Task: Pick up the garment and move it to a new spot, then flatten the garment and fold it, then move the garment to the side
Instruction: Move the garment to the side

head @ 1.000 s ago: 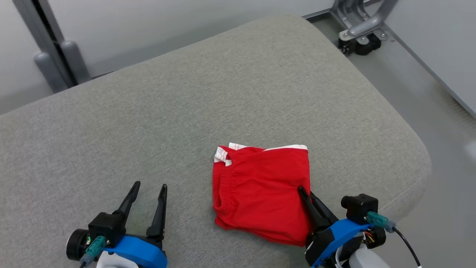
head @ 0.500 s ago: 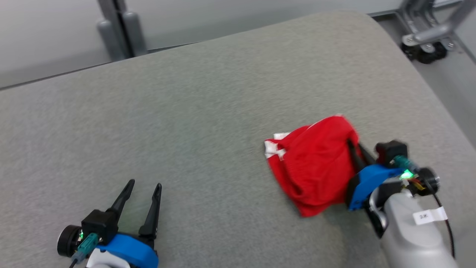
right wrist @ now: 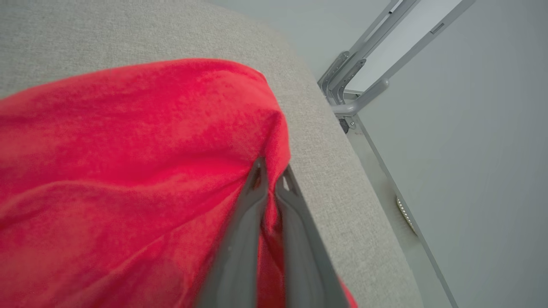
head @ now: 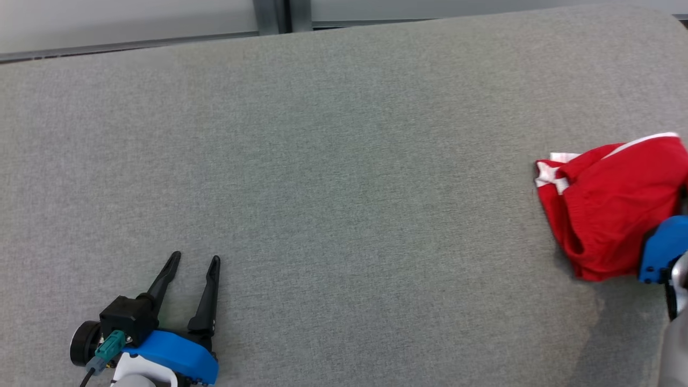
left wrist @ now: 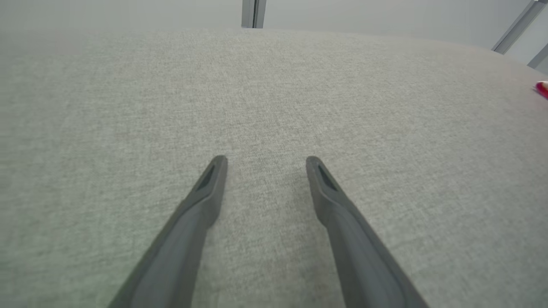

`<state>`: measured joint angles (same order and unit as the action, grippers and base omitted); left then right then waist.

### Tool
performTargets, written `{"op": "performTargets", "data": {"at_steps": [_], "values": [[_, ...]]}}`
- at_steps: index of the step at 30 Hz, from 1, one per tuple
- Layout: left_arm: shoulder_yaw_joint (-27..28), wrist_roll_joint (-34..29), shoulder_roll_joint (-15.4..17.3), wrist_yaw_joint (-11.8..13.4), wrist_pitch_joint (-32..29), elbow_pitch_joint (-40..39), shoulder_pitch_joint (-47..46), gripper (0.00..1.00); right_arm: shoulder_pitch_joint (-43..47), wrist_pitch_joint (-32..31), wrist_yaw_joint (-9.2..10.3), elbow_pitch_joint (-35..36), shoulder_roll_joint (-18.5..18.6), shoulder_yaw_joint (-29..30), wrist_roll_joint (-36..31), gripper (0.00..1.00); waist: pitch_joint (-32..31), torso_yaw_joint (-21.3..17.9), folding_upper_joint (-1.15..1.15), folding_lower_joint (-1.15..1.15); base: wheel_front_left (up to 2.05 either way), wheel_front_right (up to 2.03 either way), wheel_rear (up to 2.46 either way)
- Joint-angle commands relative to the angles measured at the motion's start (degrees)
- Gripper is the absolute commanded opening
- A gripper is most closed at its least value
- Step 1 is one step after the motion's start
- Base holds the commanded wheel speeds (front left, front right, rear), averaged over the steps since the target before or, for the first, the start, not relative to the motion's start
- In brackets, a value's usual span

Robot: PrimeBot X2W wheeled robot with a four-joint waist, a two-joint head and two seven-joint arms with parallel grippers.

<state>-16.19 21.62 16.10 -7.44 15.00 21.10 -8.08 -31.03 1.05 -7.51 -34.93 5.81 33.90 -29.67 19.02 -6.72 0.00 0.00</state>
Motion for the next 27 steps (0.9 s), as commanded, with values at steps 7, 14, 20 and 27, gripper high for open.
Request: {"op": "performTargets", "data": {"at_steps": [7, 14, 20, 27], "values": [[0.3, 0.1, 0.3, -0.1, 0.2, -0.2, -0.9, 1.00, -0.4, -0.9, 0.04, 3.3, 0.8, 5.7, -2.8, 0.00, 1.3, 0.6, 0.00, 0.00, 0.00, 0.00, 0.00], [0.0, 0.3, 0.7, -0.1, 0.2, -0.4, -1.8, 1.00, -4.0, 4.0, 0.03, -1.9, 5.7, 9.3, -3.2, 1.00, 2.1, 0.8, 0.00, 0.00, 0.00, 0.00, 0.00], [0.7, 0.6, 0.2, -0.1, 0.2, 0.4, -1.8, 1.00, -9.3, 11.6, 0.03, -8.0, 6.8, 9.4, -3.8, 1.00, 1.3, 1.2, 0.00, 0.00, 0.00, 0.00, 0.00], [4.3, -0.6, -1.6, -0.1, 0.2, 1.0, -1.3, 1.00, -8.6, 14.1, 0.04, -2.3, -1.4, -4.5, 5.9, 1.00, -1.4, 2.2, 0.00, 0.00, 0.00, 0.00, 0.00]]}}
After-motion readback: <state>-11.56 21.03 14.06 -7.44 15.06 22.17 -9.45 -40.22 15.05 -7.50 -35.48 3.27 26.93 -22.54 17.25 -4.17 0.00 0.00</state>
